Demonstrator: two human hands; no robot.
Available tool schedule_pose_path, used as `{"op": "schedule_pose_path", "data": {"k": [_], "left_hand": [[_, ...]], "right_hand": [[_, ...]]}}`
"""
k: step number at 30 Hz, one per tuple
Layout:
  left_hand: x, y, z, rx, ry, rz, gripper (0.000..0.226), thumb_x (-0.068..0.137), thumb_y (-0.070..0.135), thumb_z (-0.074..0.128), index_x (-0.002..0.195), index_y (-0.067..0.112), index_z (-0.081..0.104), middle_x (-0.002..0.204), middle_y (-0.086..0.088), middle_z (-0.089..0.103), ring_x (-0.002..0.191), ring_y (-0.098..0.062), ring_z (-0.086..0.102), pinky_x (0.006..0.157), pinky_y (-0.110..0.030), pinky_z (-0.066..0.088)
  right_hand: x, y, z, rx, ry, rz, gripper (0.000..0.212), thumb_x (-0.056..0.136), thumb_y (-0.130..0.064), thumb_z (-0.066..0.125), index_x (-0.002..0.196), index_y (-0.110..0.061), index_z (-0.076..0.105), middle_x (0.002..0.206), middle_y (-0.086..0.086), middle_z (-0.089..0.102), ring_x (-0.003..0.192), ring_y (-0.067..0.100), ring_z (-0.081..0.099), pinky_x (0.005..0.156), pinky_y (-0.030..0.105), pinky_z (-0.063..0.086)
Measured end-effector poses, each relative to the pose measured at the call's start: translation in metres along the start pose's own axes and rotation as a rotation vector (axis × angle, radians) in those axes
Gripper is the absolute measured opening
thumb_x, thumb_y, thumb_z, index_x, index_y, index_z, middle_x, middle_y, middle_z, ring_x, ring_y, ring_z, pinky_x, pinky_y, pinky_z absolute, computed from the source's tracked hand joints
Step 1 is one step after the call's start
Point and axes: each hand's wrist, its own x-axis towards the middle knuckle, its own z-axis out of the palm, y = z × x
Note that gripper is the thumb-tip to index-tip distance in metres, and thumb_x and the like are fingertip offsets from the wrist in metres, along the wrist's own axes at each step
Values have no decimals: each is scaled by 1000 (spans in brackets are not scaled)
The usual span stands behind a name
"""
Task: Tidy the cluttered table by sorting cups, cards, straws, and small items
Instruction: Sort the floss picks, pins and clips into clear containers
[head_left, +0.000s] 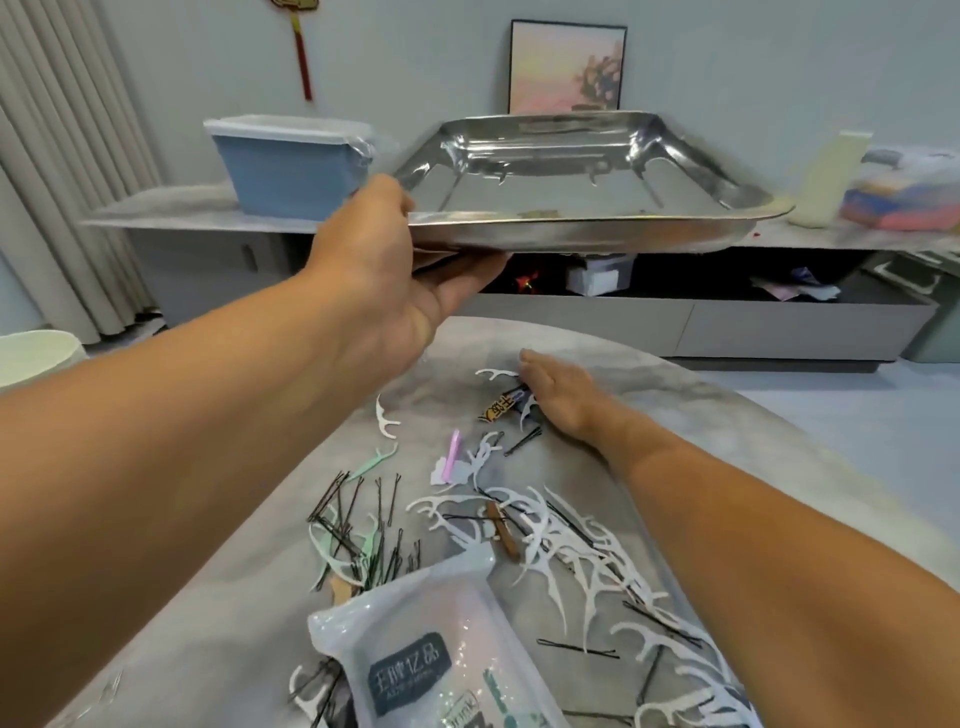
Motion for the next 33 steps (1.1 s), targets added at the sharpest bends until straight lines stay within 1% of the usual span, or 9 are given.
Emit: {"op": "schedule_pose_path", "data": {"k": [7,13,15,19,22,25,28,30,33], "left_hand": [[2,-17,-9,-1,8,-31,20,98,6,39,109,1,55,111,-26,66,88,-37,70,75,-54,62],[-15,-34,-12,24,47,-87,15,101,7,38,102,4,53,104,-23,65,90,-35,68,82,-55,60],[-20,-44,-15,16,78,-135,13,100,3,38,95,3,51,96,-21,63,89,-34,68,84,-55,59],[-33,-70,-12,26,95,-229,16,97,-1,41,103,2,55,90,-18,67,85,-29,69,74,-46,62],[-36,-91,-8,63,108,-278,30,98,-1,42,125,1,57,102,-19,72,92,-29,71,69,-42,64],[-45,-110,0,44,152,-320,39,99,-3,41,135,3,52,114,-21,69,95,-33,70,61,-42,63],[-54,-125,6,3,198,-321,43,98,-7,41,137,8,51,118,-20,68,100,-35,69,63,-45,63],[-59,-136,8,-15,216,-301,45,97,-8,41,135,14,53,121,-18,68,103,-36,68,62,-44,63],[-65,-152,11,-62,285,-257,50,95,-9,42,137,18,52,126,-15,65,106,-36,66,61,-45,63]], "right_hand": [[-42,-40,15,-74,-209,-294,46,111,-34,28,154,-26,43,164,-7,33,152,12,25,124,28,13],[-131,-72,11,-29,-416,-401,65,102,-56,14,146,-25,51,156,-1,45,142,13,36,115,21,25],[-150,-77,15,32,-492,-387,54,107,-47,20,151,-30,46,159,-8,41,146,6,31,120,22,21],[-185,-60,2,85,-278,-365,49,107,-36,27,148,-25,51,156,-9,46,143,-1,35,121,29,26],[-213,-21,-20,-165,-164,-262,49,110,-42,25,155,-30,38,165,-9,29,150,-3,15,126,32,7],[-243,9,-42,-187,-214,-144,51,109,-47,23,159,-35,24,167,-16,16,147,-11,5,123,19,-5],[-254,10,-38,-185,-244,-189,53,110,-44,24,161,-30,23,168,-14,15,141,-17,0,113,8,-13],[-255,0,-27,-175,-257,-261,53,110,-43,23,160,-27,26,168,-10,20,146,-10,5,121,18,-9],[-254,-19,-13,-113,-248,-360,48,104,-41,28,147,-27,44,153,-4,43,142,7,32,123,40,15]]}}
